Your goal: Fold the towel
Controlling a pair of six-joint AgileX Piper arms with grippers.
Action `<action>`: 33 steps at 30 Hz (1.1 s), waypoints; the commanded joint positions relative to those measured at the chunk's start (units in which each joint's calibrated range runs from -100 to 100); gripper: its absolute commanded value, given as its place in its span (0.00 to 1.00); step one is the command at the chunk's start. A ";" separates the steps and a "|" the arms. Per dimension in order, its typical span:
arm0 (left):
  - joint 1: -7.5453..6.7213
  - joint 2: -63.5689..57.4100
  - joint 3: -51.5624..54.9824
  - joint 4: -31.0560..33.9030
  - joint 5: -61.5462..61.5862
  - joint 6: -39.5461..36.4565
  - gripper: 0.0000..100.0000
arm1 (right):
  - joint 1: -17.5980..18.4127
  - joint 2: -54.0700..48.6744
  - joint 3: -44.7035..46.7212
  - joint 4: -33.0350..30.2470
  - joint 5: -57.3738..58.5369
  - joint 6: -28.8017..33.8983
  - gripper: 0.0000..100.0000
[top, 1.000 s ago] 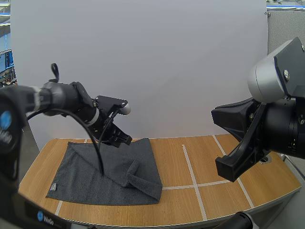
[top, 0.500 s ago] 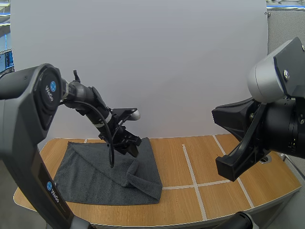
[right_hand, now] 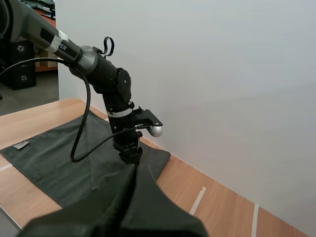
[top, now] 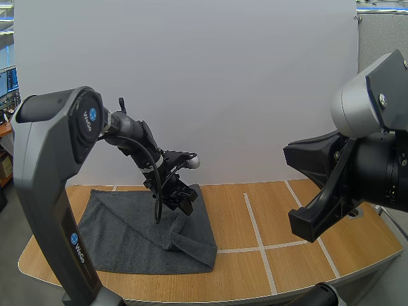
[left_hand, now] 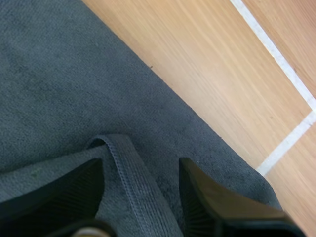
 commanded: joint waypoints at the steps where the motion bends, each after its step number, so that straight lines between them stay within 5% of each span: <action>1: -0.15 1.69 -1.67 -0.08 -0.94 -0.47 0.75 | 0.07 -0.49 0.07 -0.71 0.00 0.07 0.00; 33: -0.24 7.27 -3.77 -1.30 -0.43 -0.08 0.75 | 0.07 -0.49 0.07 -0.71 0.00 0.07 0.00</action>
